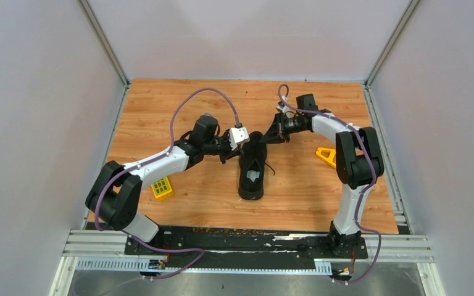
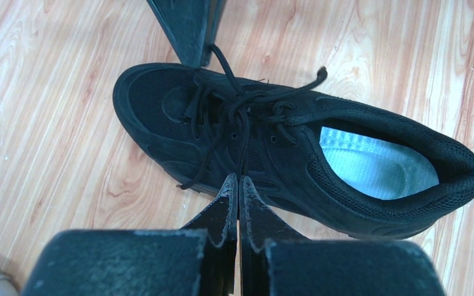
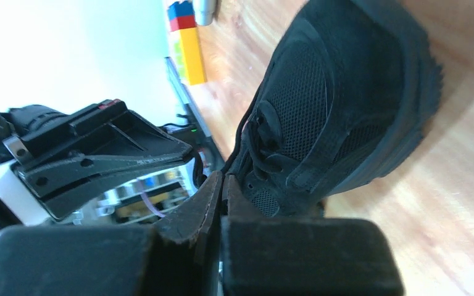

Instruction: Tie the shoes

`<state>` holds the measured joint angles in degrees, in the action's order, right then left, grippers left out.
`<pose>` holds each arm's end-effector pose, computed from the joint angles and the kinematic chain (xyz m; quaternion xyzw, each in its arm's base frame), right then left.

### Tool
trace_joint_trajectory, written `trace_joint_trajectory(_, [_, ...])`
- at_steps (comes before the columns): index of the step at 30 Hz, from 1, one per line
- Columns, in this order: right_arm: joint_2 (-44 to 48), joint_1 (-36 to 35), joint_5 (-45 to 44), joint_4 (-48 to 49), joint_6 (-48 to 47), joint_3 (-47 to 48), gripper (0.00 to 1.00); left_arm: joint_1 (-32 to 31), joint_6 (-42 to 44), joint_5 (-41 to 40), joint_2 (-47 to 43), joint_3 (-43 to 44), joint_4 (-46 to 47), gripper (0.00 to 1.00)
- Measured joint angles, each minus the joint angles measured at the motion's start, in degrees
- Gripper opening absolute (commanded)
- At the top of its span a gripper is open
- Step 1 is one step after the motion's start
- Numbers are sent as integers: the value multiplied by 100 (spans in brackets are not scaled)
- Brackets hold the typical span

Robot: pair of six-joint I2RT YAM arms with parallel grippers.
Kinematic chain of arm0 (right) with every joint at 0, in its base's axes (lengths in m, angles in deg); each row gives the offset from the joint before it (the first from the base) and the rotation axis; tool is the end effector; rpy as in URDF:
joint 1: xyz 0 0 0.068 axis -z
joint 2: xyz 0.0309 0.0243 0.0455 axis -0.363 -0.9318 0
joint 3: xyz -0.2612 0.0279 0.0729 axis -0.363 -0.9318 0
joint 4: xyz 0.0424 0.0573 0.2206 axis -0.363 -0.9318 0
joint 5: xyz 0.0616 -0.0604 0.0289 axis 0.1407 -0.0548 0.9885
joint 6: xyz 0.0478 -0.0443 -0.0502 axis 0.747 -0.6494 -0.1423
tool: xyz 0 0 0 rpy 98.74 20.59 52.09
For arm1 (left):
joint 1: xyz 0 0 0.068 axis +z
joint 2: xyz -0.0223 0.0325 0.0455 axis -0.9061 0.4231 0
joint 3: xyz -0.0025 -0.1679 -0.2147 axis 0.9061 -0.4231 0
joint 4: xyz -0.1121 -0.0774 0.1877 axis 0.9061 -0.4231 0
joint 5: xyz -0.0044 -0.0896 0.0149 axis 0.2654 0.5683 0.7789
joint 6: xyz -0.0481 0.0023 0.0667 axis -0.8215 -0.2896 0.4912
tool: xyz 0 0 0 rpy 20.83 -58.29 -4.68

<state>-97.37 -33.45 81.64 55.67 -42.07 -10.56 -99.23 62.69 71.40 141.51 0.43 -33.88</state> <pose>0.3593 0.1421 0.1759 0.0010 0.8392 0.5434 0.0206 0.2485 -0.2163 0.2301 0.5267 0.6753 -0.2906 0.4267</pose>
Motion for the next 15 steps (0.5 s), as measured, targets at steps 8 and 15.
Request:
trace_joint_trajectory(8, [210, 37, -789, -765, -1659, 820, 0, 186, -249, 31, 17, 197, -90, 0])
trace_joint_trajectory(15, [227, 31, -1338, -1250, -2544, 999, 0, 302, -411, 205, 155, 492, -326, 0])
